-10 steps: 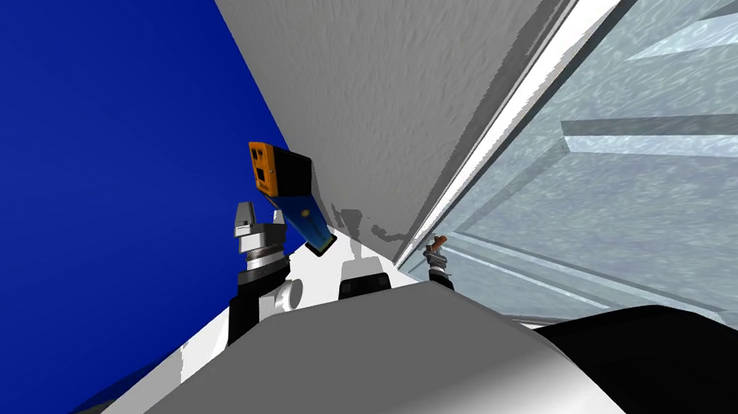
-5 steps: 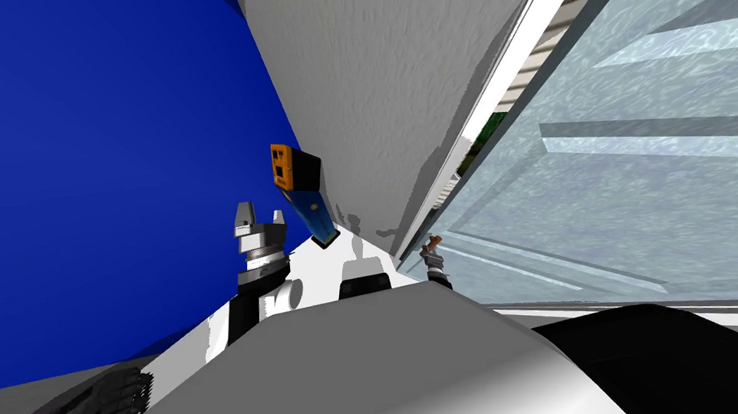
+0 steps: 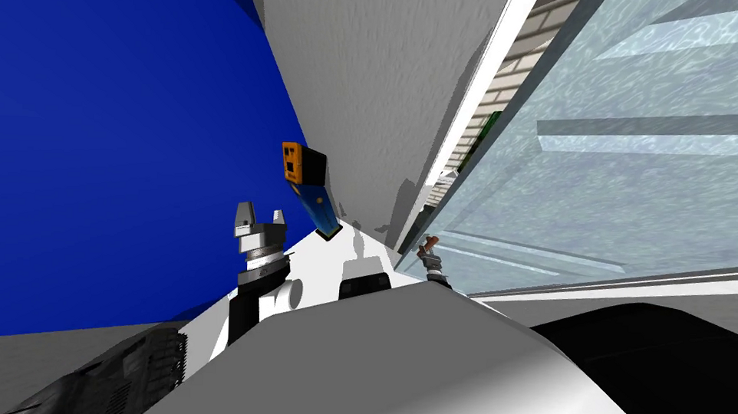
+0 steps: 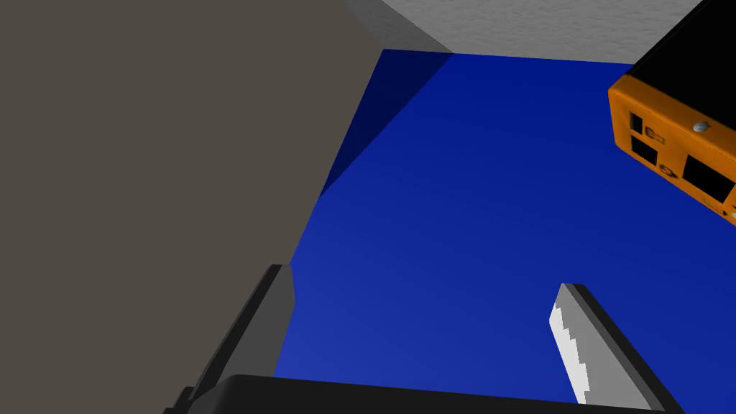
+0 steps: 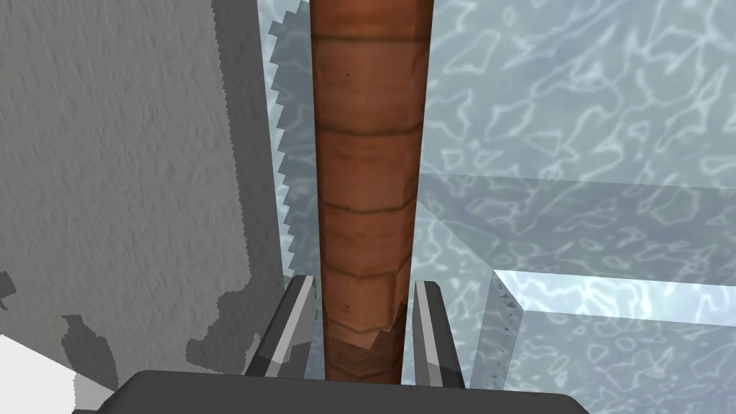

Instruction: Pull the door open

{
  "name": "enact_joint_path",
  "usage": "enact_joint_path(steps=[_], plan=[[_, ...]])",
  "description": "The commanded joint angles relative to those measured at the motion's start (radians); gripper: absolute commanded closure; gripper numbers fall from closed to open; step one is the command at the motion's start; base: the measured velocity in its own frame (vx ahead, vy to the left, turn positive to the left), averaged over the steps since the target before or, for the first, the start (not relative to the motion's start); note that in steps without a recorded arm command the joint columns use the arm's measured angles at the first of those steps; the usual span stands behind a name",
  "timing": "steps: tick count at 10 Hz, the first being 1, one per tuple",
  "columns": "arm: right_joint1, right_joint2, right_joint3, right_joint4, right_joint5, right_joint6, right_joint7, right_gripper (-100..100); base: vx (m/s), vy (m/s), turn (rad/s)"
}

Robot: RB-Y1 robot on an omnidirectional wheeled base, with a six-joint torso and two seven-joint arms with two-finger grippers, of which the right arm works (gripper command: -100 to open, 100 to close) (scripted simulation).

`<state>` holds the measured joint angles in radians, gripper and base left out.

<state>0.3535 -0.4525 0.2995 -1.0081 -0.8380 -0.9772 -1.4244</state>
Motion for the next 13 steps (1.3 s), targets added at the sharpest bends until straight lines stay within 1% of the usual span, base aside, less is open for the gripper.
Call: enact_joint_path(steps=[1,2,3,4,6,9,10,11,12,13], plan=[[0.002,-0.007,0.029,-0.001,0.018,-0.011,-0.012,100,-0.25,-0.023,0.065],[0.005,-0.011,0.038,-0.005,0.024,-0.014,-0.016,100,-0.24,-0.009,0.055],[0.007,-0.009,0.031,-0.007,0.019,-0.01,-0.013,100,-0.109,0.004,0.019],[0.015,-0.018,0.053,-0.009,0.031,-0.02,-0.024,100,-0.151,-0.016,0.088],[0.021,-0.03,0.073,-0.01,0.043,-0.036,-0.038,100,-0.223,-0.04,0.11],[0.035,-0.056,0.115,-0.011,0.068,-0.068,-0.068,100,-0.253,-0.008,0.095],[0.039,-0.063,0.126,-0.011,0.075,-0.076,-0.075,100,-0.267,0.017,0.083],[0.035,-0.06,0.117,-0.013,0.07,-0.07,-0.07,100,-0.115,0.017,0.007],[0.04,-0.069,0.134,-0.006,0.08,-0.082,-0.084,100,-0.165,-0.02,0.091],[0.041,-0.075,0.142,-0.003,0.086,-0.09,-0.091,100,-0.213,-0.061,0.142]])
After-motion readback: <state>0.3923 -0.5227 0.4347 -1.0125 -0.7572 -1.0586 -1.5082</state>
